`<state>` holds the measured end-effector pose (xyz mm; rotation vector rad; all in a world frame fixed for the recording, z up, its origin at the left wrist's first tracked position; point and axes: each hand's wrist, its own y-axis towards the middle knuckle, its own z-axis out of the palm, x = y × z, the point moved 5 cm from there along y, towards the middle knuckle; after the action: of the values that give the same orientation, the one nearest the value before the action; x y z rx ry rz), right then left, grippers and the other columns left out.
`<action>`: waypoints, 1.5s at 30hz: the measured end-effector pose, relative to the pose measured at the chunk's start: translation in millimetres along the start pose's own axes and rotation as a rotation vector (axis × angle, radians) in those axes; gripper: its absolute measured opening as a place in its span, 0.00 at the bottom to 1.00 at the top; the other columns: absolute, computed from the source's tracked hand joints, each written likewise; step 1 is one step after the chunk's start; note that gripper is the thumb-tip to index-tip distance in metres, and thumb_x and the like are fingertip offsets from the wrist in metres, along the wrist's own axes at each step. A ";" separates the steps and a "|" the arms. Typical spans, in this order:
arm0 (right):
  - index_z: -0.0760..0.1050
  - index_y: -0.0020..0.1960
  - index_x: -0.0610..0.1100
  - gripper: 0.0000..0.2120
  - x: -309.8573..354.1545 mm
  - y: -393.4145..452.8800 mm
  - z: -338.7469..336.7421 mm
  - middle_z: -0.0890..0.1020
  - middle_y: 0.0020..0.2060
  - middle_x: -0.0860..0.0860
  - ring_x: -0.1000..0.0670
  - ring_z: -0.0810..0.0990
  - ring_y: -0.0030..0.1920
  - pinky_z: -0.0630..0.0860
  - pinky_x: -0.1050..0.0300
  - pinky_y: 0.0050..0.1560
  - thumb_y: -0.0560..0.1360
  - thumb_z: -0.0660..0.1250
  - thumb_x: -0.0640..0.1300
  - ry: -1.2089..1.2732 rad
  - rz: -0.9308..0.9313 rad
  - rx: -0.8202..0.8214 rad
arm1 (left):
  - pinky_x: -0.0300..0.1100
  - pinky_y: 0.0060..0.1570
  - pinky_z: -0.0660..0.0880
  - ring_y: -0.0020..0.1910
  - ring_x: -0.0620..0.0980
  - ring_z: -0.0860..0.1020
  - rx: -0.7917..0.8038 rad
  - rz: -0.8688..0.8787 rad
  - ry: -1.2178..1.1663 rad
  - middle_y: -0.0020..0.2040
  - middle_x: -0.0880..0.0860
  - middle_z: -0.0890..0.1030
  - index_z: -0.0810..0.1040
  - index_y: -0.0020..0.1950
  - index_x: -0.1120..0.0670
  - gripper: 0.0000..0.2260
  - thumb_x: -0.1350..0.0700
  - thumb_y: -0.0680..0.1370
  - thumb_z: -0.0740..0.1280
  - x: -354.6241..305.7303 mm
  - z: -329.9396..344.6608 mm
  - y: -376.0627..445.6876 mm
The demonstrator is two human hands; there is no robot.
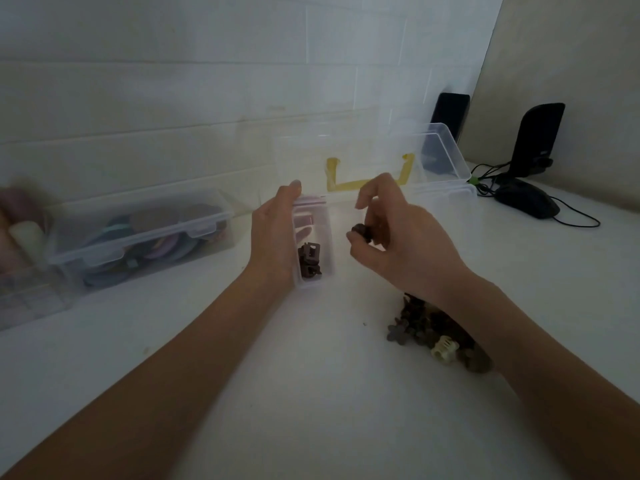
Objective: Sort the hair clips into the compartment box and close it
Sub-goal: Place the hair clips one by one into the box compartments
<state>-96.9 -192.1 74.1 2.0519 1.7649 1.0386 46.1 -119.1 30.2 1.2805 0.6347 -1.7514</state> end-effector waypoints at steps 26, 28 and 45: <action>0.77 0.45 0.53 0.13 -11.4 -28.8 -4.9 0.72 0.19 0.66 0.66 0.70 0.22 0.62 0.65 0.32 0.66 0.74 0.58 -0.129 0.353 1.008 | 0.42 0.46 0.73 0.37 0.48 0.79 -0.046 -0.125 -0.032 0.43 0.50 0.82 0.76 0.46 0.53 0.09 0.48 0.78 0.66 0.7 -5.0 4.3; 0.77 0.44 0.53 0.10 -8.4 -25.5 -3.6 0.73 0.20 0.66 0.66 0.71 0.23 0.62 0.65 0.31 0.68 0.73 0.56 -0.107 0.319 0.962 | 0.42 0.45 0.73 0.37 0.47 0.79 -0.048 -0.128 -0.041 0.43 0.50 0.81 0.76 0.46 0.53 0.09 0.48 0.78 0.66 1.3 -4.9 4.8; 0.79 0.48 0.48 0.07 -11.2 0.5 3.7 0.83 0.41 0.55 0.48 0.80 0.39 0.77 0.58 0.39 0.71 0.72 0.40 0.316 0.064 0.127 | 0.45 0.48 0.74 0.46 0.53 0.81 -0.035 -0.117 0.001 0.46 0.53 0.83 0.79 0.55 0.57 0.15 0.47 0.77 0.65 4.3 -7.2 9.3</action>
<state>-94.3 -201.7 67.8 2.1256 1.9703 1.3663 57.3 -119.5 24.5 1.2418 0.7509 -1.8257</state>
